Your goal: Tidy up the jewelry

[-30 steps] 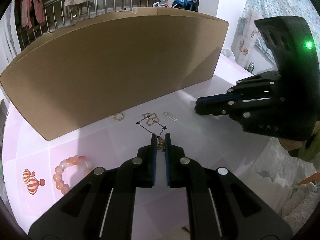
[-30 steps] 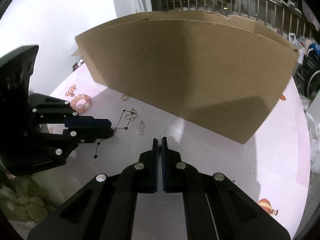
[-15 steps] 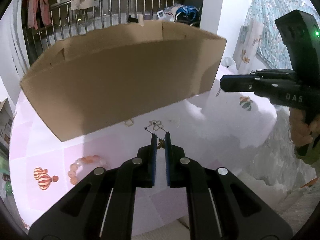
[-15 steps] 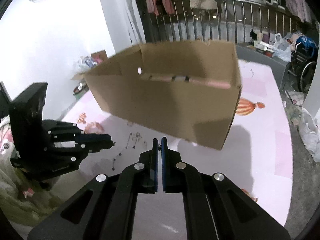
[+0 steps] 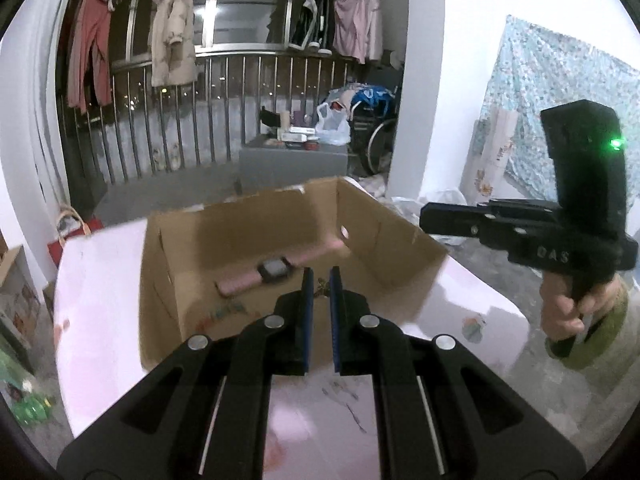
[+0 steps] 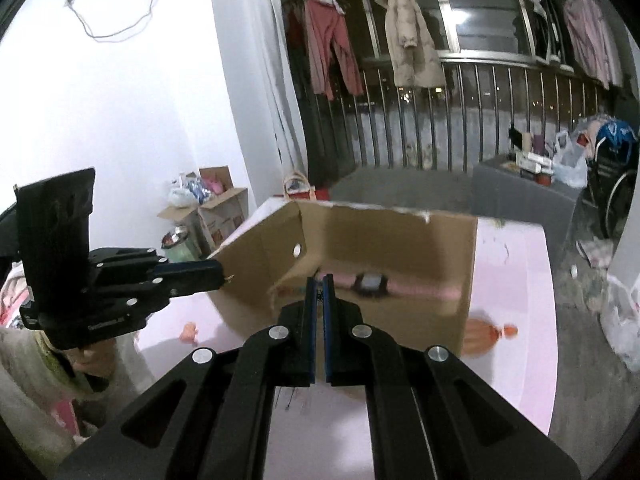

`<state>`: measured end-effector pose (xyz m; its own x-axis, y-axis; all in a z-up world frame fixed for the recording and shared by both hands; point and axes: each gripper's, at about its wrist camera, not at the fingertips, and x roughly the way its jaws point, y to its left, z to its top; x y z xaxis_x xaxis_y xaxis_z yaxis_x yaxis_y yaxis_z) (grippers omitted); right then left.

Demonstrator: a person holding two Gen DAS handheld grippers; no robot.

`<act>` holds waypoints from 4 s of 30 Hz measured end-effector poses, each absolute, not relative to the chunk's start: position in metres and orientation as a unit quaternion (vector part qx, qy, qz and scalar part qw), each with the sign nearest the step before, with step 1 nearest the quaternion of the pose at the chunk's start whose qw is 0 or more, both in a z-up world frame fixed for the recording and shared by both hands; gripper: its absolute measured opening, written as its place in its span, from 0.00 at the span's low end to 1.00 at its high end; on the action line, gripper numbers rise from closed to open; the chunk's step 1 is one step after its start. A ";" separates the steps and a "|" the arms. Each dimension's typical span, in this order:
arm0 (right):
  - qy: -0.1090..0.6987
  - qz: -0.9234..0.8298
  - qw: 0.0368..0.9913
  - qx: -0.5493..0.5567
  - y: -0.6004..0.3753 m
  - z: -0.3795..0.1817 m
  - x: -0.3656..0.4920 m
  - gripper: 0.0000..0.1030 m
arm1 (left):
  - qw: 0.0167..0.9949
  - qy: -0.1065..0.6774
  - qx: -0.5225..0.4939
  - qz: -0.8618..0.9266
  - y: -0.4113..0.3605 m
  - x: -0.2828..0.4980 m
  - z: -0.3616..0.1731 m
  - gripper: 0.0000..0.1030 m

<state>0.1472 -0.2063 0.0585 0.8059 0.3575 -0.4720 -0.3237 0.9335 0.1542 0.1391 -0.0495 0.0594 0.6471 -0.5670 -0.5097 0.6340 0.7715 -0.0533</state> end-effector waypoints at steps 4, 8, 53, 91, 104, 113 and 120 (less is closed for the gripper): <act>0.273 0.161 0.948 0.032 -0.208 0.051 0.177 0.03 | 0.900 0.286 0.063 -0.323 -0.066 0.182 0.053 0.06; 0.303 0.130 0.944 0.022 -0.210 0.037 0.201 0.03 | 0.893 0.318 0.061 -0.312 -0.078 0.215 0.036 0.07; 0.419 0.182 0.888 -0.053 -0.139 -0.083 0.146 0.08 | 0.875 0.381 0.082 -0.286 -0.046 0.104 -0.061 0.36; 0.419 0.126 0.899 0.013 -0.187 -0.085 0.119 0.05 | 0.867 0.378 0.131 -0.298 -0.097 0.124 -0.079 0.11; 0.419 0.127 0.899 0.015 -0.189 -0.085 0.118 0.05 | 0.866 0.381 0.125 -0.300 -0.098 0.127 -0.078 0.00; 0.417 0.130 0.899 0.021 -0.189 -0.083 0.117 0.05 | 0.872 0.378 0.099 -0.295 -0.087 0.123 -0.069 0.00; 0.412 0.135 0.901 0.035 -0.189 -0.081 0.111 0.05 | 0.875 0.375 0.106 -0.287 -0.083 0.114 -0.067 0.00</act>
